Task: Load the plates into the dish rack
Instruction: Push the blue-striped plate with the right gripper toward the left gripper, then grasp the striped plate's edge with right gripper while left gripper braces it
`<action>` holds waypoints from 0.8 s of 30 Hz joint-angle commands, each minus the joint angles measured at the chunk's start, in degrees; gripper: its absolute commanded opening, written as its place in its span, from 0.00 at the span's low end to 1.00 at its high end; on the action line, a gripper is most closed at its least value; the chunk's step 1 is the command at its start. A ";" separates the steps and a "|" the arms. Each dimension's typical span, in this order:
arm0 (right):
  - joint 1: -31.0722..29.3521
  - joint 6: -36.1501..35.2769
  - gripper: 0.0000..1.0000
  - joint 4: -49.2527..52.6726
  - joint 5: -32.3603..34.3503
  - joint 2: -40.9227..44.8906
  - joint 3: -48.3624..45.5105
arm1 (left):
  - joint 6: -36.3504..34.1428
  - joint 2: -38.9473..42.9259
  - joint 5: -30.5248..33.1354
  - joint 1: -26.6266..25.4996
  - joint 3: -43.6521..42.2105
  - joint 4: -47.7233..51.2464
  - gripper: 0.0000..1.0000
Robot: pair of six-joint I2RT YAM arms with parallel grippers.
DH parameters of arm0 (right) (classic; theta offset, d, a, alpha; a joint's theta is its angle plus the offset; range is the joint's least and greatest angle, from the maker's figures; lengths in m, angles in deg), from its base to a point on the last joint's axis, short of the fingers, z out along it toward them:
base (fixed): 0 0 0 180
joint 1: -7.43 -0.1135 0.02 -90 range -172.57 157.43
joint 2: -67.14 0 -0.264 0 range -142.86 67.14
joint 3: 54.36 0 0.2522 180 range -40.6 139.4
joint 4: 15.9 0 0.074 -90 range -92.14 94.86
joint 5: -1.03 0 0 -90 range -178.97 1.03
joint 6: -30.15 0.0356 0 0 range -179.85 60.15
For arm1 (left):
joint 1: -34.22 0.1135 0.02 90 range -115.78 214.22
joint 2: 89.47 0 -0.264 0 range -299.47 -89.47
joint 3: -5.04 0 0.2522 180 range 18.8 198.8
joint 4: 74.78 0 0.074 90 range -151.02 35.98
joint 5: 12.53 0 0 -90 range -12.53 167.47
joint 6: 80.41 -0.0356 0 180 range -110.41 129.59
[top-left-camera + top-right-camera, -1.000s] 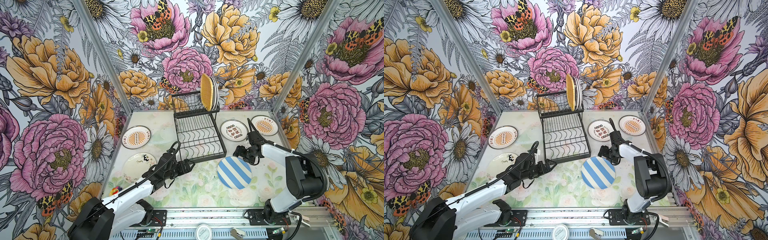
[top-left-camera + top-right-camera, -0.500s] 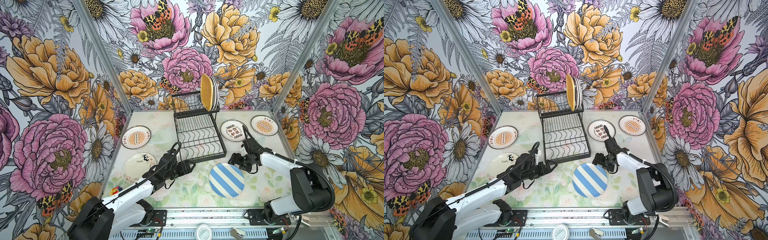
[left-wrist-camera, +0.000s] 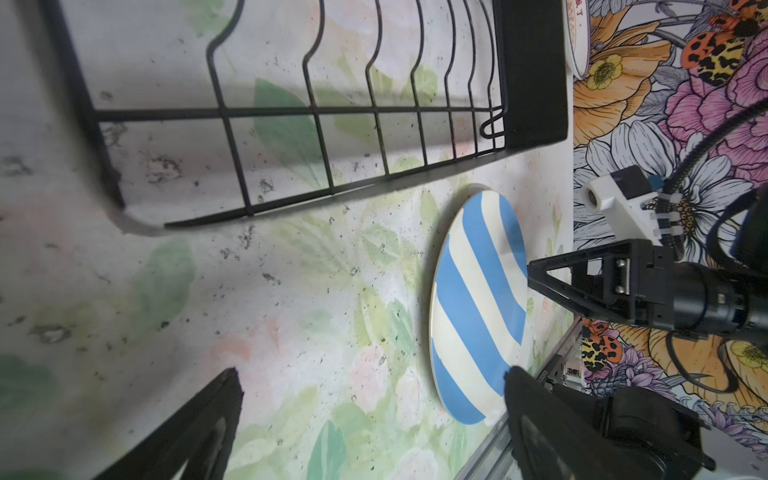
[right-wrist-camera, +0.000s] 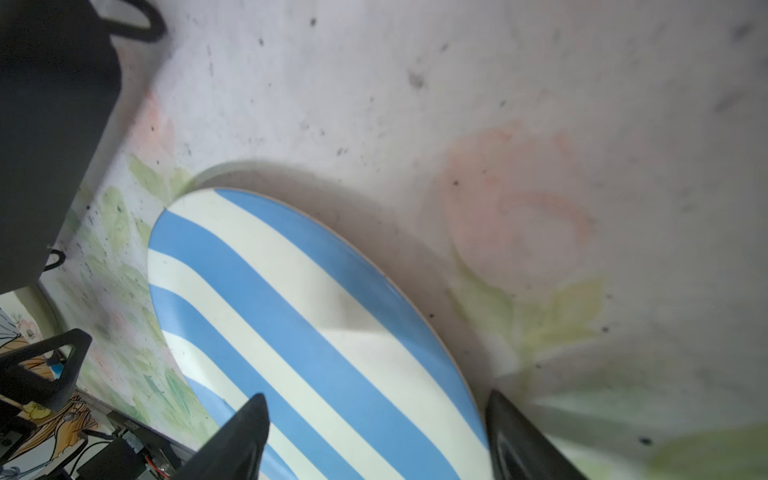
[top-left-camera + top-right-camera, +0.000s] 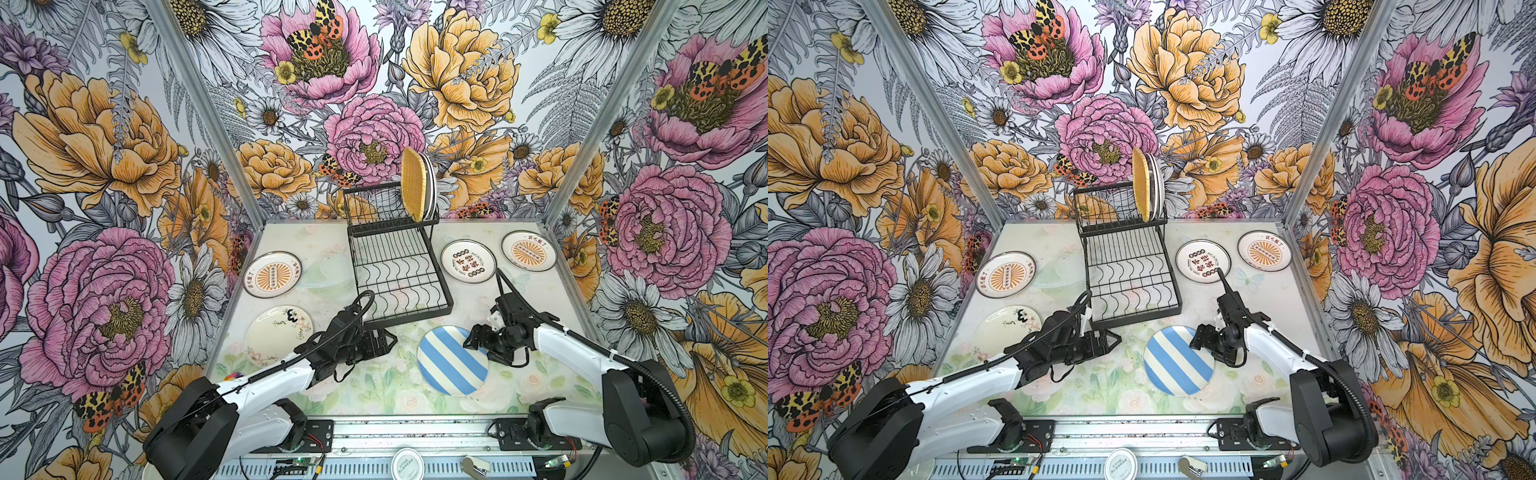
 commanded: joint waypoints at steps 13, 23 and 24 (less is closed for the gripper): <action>-16.79 1.32 0.82 -6.17 -7.19 -12.66 8.57 | 0.62 2.89 -0.17 -2.29 -0.44 3.20 0.97; -7.02 -7.32 0.81 -5.79 -11.90 -8.89 6.22 | -1.05 5.17 3.35 -2.66 -0.48 11.60 0.87; -6.27 -8.24 0.80 -5.74 -12.63 -9.04 6.16 | -1.12 4.98 3.11 -2.49 -0.65 11.37 0.84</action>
